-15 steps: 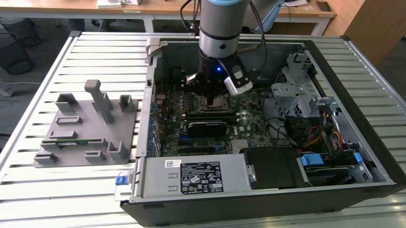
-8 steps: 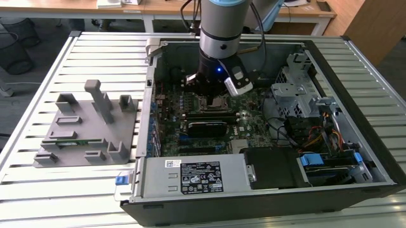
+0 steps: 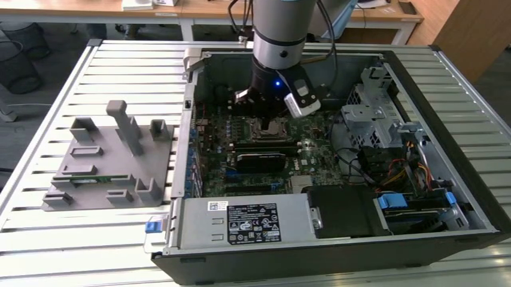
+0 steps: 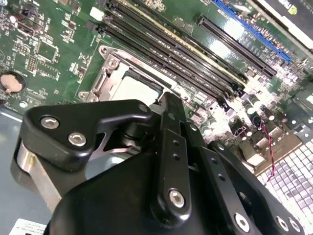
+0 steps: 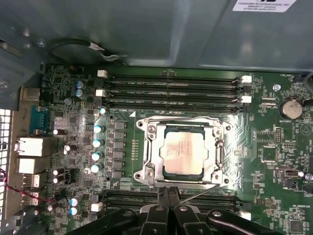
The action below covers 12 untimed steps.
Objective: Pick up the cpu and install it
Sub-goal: 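Install the second cpu locking lever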
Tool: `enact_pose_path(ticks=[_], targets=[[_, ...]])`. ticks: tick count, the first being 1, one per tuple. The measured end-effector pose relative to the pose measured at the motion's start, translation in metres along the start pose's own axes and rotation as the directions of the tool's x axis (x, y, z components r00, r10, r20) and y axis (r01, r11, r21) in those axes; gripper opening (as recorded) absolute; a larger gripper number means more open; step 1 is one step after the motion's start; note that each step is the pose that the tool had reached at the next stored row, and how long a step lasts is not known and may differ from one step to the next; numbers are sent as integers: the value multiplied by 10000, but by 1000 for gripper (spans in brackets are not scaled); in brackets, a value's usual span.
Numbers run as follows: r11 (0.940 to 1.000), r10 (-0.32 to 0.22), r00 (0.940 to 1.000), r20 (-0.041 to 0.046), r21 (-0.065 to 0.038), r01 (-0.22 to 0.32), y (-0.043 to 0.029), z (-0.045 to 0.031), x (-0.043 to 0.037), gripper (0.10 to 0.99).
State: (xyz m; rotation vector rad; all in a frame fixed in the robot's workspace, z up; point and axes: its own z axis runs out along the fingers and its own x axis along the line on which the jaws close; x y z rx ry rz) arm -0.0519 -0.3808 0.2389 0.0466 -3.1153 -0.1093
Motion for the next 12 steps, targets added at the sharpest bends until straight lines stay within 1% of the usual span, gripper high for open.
enact_pose_path(ticks=[5, 7, 12], targets=[[10000, 0, 10000, -12, 0, 0, -7, -3, -79, 106], [10000, 1, 10000, -13, 0, -1, -28, -4, -79, 106], [10000, 1, 10000, -13, 0, -1, -108, -5, -71, 106]])
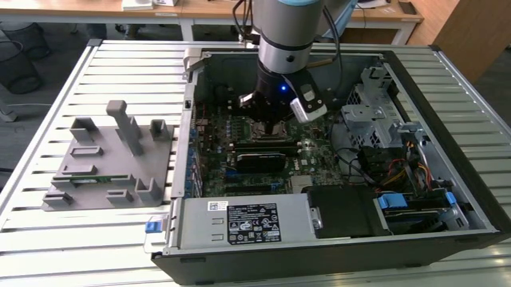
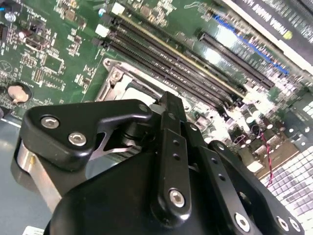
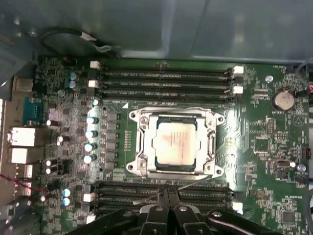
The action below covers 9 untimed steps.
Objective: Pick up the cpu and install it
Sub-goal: 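Install the second cpu locking lever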
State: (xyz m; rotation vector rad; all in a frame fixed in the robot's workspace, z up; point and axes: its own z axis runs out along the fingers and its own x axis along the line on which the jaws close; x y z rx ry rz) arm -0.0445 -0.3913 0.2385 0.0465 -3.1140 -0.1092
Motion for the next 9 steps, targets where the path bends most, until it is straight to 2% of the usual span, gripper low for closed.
enact_pose_path(ticks=[5, 9], targets=[[10000, 0, 10000, 2, -2, 0, -19, 23, 108, 106], [10000, 26, 10000, 1, -12, -26, -23, 72, 114, 106]])
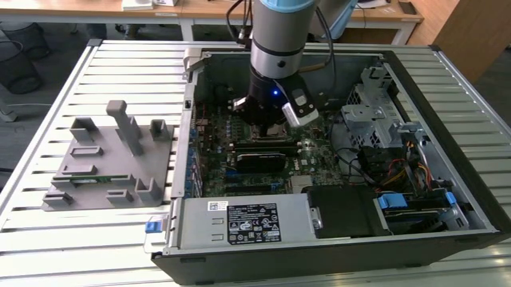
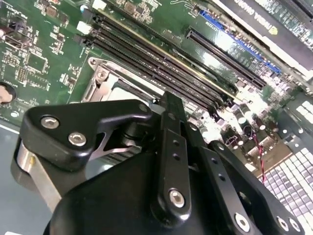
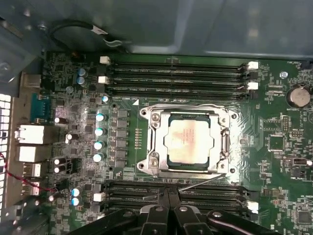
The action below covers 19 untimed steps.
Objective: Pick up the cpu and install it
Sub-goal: 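Install the second cpu locking lever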
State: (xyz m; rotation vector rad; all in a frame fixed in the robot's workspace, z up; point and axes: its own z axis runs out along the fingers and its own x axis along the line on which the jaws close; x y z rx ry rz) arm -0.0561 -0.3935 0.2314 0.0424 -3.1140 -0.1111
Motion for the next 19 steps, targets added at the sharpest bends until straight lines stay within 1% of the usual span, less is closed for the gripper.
enact_pose_path(ticks=[3, 7, 10, 12, 14, 18, 19], targets=[[10000, 30, 10000, 4, -59, -30, -7, 23, 0, 106], [9998, 48, 10000, 8, -195, -48, -15, 47, 18, 106], [9998, 49, 10000, 8, -217, -48, -22, 87, 36, 106], [9997, 46, 10000, 9, -255, -45, -24, 111, 39, 106], [9994, 45, 10000, 11, -345, -45, -26, 129, 41, 106], [9980, 36, 10000, 18, -631, -35, -31, 152, 56, 106], [9977, 37, 10000, 19, -673, -35, -39, 155, 58, 106]])
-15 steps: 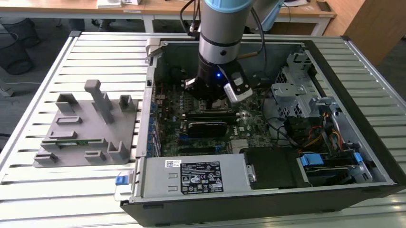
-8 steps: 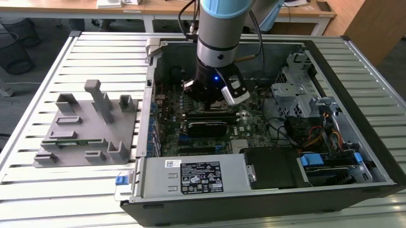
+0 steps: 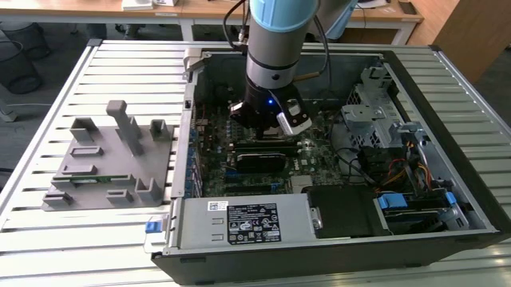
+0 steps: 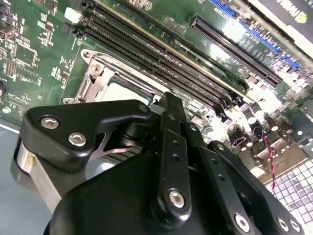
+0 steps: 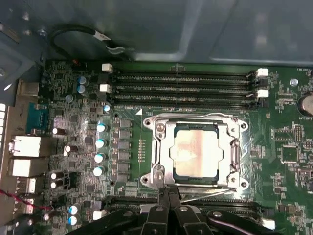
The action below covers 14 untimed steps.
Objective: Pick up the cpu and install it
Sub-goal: 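Install the second cpu locking lever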
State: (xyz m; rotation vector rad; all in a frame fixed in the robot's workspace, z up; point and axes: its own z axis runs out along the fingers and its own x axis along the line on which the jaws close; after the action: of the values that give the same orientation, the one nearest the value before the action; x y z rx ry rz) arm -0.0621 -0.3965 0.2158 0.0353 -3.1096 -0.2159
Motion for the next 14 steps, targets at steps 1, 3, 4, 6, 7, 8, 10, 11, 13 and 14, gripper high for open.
enact_pose_path(ticks=[1, 3, 4, 6, 7, 8, 10, 11, 13, 14], targets=[[10000, -1, 10000, 1, -11, 1, -14, 0, 1, 106], [10000, 0, 10000, -1, -16, 0, -42, -3, 3, 106], [10000, -1, 10000, 0, -20, 1, -54, -4, 5, 106], [10000, -1, 10000, 0, -47, 1, -76, -3, 12, 106], [10000, -2, 10000, 1, -84, 2, -87, -2, 15, 106], [9999, -4, 10000, 2, -159, 4, -97, -1, 17, 106], [9994, -9, 10000, 7, -349, 9, -106, 5, 24, 106], [9990, -11, 10000, 8, -443, 12, -109, 8, 26, 106], [9983, -14, 10000, 12, -577, 15, -115, 19, 30, 106], [9982, -15, 10000, 12, -603, 16, -121, 23, 31, 106]])
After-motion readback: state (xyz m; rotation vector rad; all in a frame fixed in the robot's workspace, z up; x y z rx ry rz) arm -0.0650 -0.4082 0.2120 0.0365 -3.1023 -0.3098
